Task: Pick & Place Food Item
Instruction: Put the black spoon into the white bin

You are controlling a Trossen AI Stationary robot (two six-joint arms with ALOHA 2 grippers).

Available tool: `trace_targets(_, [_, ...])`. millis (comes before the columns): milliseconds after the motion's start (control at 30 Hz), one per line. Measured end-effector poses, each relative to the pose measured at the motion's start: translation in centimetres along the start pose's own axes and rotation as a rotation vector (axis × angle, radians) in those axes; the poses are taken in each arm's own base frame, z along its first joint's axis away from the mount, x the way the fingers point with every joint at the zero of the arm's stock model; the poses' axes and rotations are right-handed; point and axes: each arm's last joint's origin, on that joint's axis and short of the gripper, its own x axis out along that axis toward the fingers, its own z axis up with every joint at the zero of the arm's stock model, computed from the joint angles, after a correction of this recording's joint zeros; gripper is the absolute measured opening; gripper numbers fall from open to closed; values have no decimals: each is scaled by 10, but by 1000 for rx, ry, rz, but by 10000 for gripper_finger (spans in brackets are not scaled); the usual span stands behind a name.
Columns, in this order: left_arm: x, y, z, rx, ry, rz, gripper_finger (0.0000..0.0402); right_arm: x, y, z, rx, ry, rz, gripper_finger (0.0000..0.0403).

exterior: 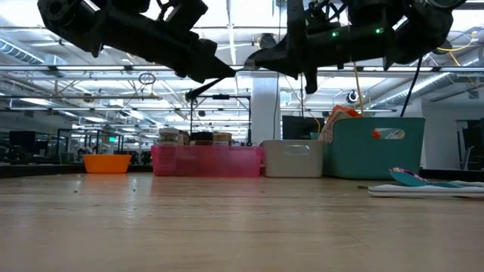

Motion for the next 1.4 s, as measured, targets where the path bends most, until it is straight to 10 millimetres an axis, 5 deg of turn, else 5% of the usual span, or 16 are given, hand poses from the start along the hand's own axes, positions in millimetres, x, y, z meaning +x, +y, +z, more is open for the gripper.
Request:
trace_targets(200, [0, -1, 0, -32, -14, -35, 33, 0, 0, 0, -10, 7, 10, 13])
trace_targets(500, [-3, -4, 0, -169, 93, -83, 185, -1, -2, 0, -86, 45, 7, 3])
trace_targets(800, [-16, 8, 23, -183, 287, -270, 312, -5, -37, 47, -146, 33, -131, 2])
trace_targets(1033, [-15, 7, 21, -198, 290, -282, 339, 3, -66, 114, -274, 238, -355, 1])
trace_targets(1167, [-10, 5, 13, -194, 329, -288, 339, 9, -81, 148, -339, 351, -340, 1])
trace_targets(1400, [-4, 7, 7, -210, 359, -272, 340, 19, -112, 146, -421, 528, -334, 1])
